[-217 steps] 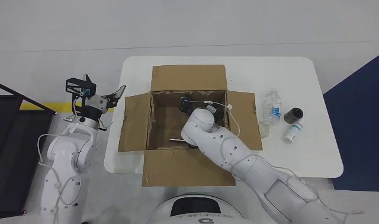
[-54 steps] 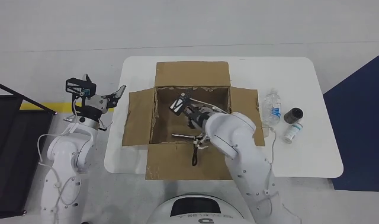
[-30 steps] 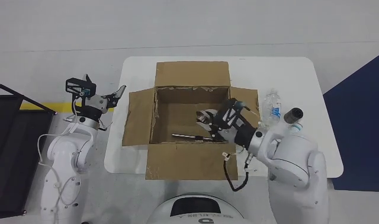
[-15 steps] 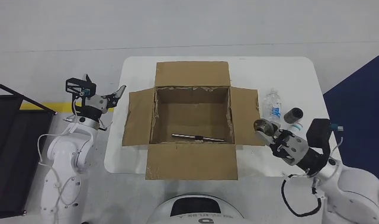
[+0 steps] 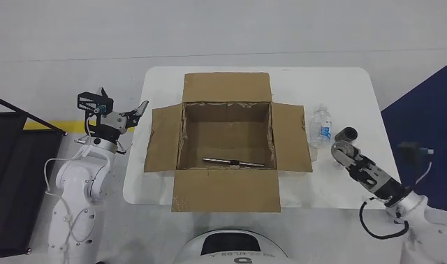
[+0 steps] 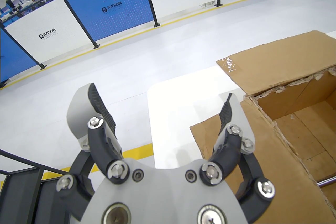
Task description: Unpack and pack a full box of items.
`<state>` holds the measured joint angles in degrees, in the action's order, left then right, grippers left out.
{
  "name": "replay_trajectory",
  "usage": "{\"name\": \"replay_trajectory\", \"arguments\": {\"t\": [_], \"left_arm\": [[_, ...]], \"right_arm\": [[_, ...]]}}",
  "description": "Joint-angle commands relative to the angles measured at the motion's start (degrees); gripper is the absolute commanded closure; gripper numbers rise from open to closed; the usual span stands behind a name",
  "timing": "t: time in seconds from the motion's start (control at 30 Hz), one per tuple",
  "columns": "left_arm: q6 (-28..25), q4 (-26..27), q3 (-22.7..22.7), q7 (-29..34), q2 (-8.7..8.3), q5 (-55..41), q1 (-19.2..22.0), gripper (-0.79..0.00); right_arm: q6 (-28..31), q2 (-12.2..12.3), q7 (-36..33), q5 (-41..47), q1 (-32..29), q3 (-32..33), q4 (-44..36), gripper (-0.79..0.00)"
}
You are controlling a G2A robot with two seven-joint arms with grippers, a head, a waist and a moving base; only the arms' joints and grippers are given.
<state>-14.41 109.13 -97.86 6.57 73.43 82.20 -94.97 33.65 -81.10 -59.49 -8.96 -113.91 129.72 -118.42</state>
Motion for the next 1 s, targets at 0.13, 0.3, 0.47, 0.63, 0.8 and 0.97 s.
{"name": "replay_trajectory", "arguments": {"t": [0.13, 0.3, 0.47, 0.63, 0.8, 0.97], "left_arm": [[0.0, 0.0, 0.0, 0.0, 0.0, 0.0, 0.0, -0.785], [0.0, 0.0, 0.0, 0.0, 0.0, 0.0, 0.0, -0.785], [0.0, 0.0, 0.0, 0.0, 0.0, 0.0, 0.0, -0.785], [0.0, 0.0, 0.0, 0.0, 0.0, 0.0, 0.0, -0.785], [0.0, 0.0, 0.0, 0.0, 0.0, 0.0, 0.0, -0.785], [0.0, 0.0, 0.0, 0.0, 0.0, 0.0, 0.0, -0.785]], "right_arm": [[-11.1, 3.1, -12.7, 3.6, 5.0, 6.4, 9.9, 0.0], [-17.4, 5.3, -20.0, 0.3, 9.3, 5.8, 16.2, 0.0], [-21.8, 7.3, -24.3, -7.0, 13.5, 3.1, 21.8, 0.0], [-23.8, 8.4, -22.8, -10.0, 15.2, 2.0, 24.6, 0.0], [-25.5, 9.4, -22.8, -10.9, 16.7, 1.1, 27.2, 0.0], [-25.5, 10.9, -24.5, -11.2, 20.3, 0.3, 34.0, 0.0]]}}
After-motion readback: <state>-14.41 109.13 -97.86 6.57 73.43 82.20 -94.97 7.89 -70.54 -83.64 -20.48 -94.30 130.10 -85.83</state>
